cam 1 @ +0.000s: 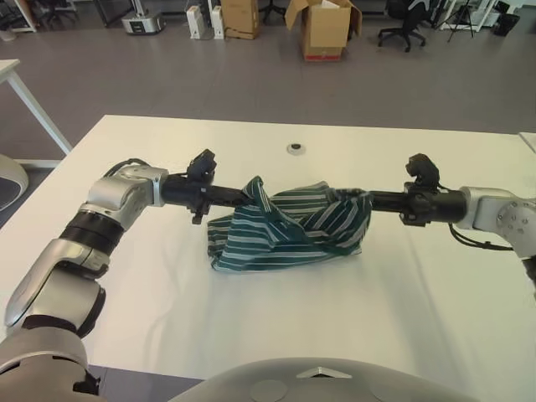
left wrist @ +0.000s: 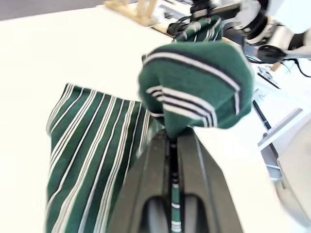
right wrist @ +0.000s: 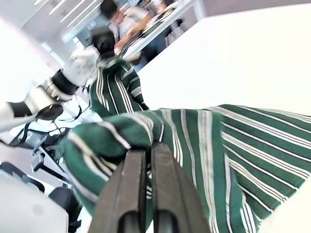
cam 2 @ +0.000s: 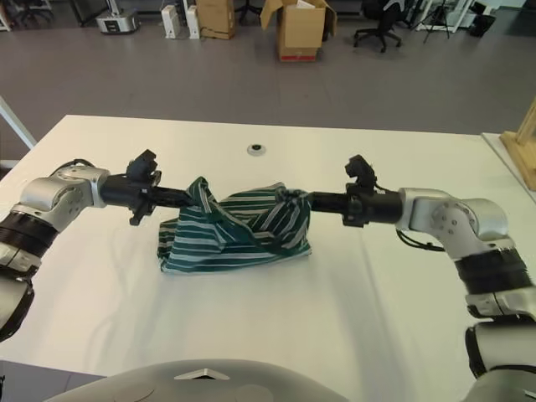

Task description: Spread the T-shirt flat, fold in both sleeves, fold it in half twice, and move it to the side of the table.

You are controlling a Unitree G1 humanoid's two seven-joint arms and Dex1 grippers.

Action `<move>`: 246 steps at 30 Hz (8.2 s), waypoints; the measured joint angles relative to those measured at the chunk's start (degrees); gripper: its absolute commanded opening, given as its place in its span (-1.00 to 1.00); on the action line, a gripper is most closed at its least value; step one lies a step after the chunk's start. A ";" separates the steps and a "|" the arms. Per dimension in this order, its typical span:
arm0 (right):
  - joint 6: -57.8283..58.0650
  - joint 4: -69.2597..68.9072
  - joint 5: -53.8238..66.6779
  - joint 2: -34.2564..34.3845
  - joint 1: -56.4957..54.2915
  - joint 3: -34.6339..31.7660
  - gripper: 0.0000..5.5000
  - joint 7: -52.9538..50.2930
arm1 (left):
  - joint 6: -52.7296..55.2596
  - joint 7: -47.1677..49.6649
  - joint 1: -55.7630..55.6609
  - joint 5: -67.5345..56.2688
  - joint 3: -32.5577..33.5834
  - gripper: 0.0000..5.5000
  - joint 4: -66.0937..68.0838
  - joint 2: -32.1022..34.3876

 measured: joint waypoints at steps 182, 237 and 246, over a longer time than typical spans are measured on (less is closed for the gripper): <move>-121.26 21.72 -91.49 0.77 15.14 6.49 0.15 -30.05 | -102.10 78.97 12.77 98.93 -3.50 0.25 6.51 1.92; -20.06 -16.71 4.02 -8.32 16.74 9.65 -1.00 -4.88 | -17.17 7.51 6.91 -11.81 -13.59 -1.00 -8.13 1.44; -1.61 13.55 7.79 12.17 -0.14 -4.65 -1.00 -23.00 | 10.93 17.45 -9.13 -7.10 6.44 -1.00 20.57 -16.84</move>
